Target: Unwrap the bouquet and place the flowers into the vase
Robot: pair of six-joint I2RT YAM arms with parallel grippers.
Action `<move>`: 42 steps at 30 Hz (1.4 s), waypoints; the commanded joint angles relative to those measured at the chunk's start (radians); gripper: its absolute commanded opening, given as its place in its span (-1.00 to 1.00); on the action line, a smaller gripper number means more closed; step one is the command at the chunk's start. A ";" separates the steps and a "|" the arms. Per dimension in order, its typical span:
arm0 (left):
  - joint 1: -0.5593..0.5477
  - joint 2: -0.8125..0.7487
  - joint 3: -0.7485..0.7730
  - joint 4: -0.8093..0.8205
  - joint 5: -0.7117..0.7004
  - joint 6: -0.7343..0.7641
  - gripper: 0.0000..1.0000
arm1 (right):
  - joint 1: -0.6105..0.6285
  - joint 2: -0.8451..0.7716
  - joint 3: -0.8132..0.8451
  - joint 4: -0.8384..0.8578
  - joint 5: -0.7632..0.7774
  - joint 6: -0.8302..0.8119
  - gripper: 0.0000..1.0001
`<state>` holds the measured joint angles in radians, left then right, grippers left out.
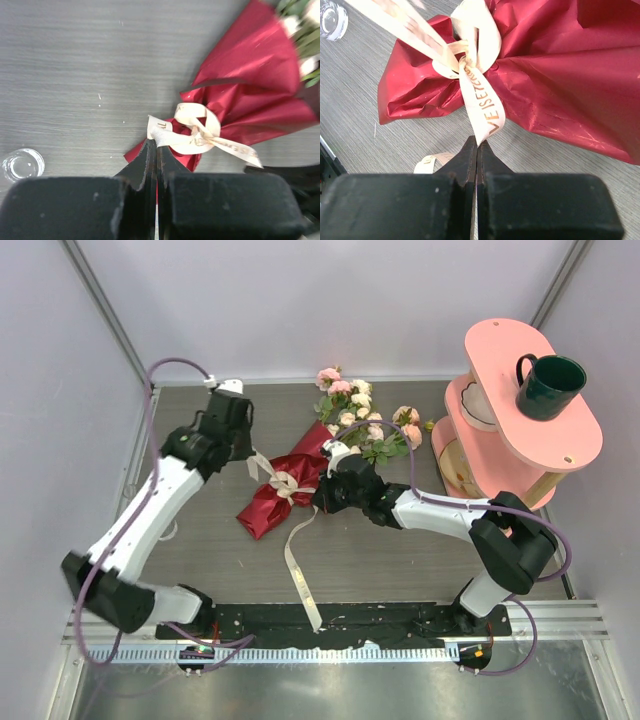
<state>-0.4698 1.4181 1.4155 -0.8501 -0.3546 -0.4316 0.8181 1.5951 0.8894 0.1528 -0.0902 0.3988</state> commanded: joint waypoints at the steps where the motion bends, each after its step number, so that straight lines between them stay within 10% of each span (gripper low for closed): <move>1: -0.001 -0.166 0.007 0.014 -0.003 -0.056 -1.00 | 0.004 -0.030 0.031 0.030 0.009 0.008 -0.98; 24: -0.001 -0.663 0.086 0.016 -0.265 0.034 -0.99 | 0.004 -0.041 0.141 -0.032 0.003 -0.002 -0.97; 42: 0.055 -0.208 0.137 0.071 -0.479 0.034 -1.00 | 0.041 -0.035 -0.079 0.063 -0.175 0.078 -0.88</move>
<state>-0.4599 1.0611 1.5341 -0.8017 -0.8043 -0.3904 0.8310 1.5558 0.8394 0.1402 -0.1734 0.4500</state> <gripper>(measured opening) 0.011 0.052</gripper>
